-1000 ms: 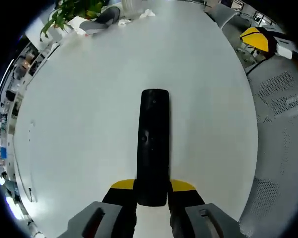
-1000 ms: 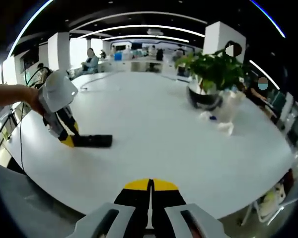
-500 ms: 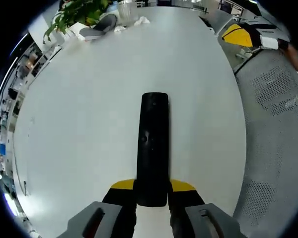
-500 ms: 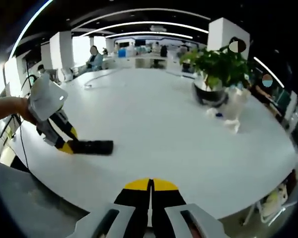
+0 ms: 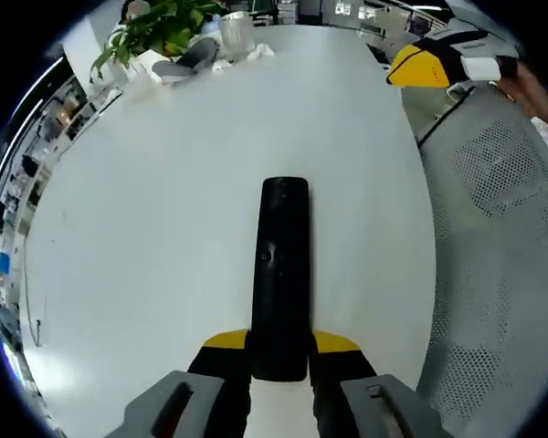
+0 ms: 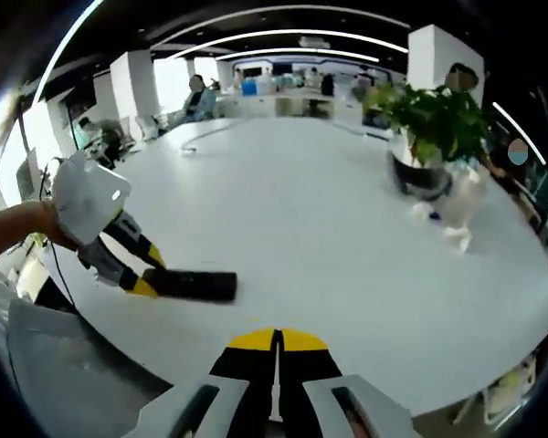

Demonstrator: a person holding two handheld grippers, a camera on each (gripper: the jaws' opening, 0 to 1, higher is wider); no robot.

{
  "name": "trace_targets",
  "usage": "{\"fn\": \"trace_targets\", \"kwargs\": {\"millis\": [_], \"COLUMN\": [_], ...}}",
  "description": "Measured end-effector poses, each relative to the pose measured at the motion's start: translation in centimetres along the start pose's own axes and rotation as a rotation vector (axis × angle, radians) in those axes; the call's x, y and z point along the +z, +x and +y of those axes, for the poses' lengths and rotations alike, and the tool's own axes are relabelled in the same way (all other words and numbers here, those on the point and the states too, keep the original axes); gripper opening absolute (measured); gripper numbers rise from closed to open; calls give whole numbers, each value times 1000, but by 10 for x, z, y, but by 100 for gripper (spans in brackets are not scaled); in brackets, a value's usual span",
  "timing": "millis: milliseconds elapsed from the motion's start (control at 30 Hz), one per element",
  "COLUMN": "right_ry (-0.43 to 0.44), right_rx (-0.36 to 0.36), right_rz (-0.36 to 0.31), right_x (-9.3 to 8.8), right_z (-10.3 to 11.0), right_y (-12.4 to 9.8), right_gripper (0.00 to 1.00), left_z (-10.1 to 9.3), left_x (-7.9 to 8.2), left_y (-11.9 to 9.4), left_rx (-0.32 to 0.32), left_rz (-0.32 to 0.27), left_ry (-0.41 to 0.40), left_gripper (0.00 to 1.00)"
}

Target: Press the specified remote control buttons in sequence, fully releasing each button before pressing the next.

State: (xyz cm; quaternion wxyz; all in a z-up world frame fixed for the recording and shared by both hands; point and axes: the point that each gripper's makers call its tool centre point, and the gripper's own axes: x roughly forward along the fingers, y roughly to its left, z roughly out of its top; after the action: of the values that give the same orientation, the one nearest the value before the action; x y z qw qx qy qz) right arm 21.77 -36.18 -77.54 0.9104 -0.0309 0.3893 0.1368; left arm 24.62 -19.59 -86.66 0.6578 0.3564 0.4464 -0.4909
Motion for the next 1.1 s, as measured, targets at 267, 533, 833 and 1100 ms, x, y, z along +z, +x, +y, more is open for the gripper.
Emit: {"fn": "trace_targets", "kwargs": {"millis": [267,533,833,1100], "right_ry": [38,171,375,243], "right_rx": [63,126,170,117], "right_rz": [-35,-53,-46,-36], "right_x": [14,6,2,-2], "right_z": [26,31,29,31], "right_y": [12,20,22,25], "right_gripper": [0,0,0,0], "left_z": [-17,-27,-45,-57], "left_x": [2,1,2,3], "left_y": [0,-2,-3,-3], "left_rx": [-12,-1,-6,-12], "left_rz": [13,-32,-84,-127], "left_ry": [36,-17,-21,-20], "left_gripper": [23,23,23,23]}}
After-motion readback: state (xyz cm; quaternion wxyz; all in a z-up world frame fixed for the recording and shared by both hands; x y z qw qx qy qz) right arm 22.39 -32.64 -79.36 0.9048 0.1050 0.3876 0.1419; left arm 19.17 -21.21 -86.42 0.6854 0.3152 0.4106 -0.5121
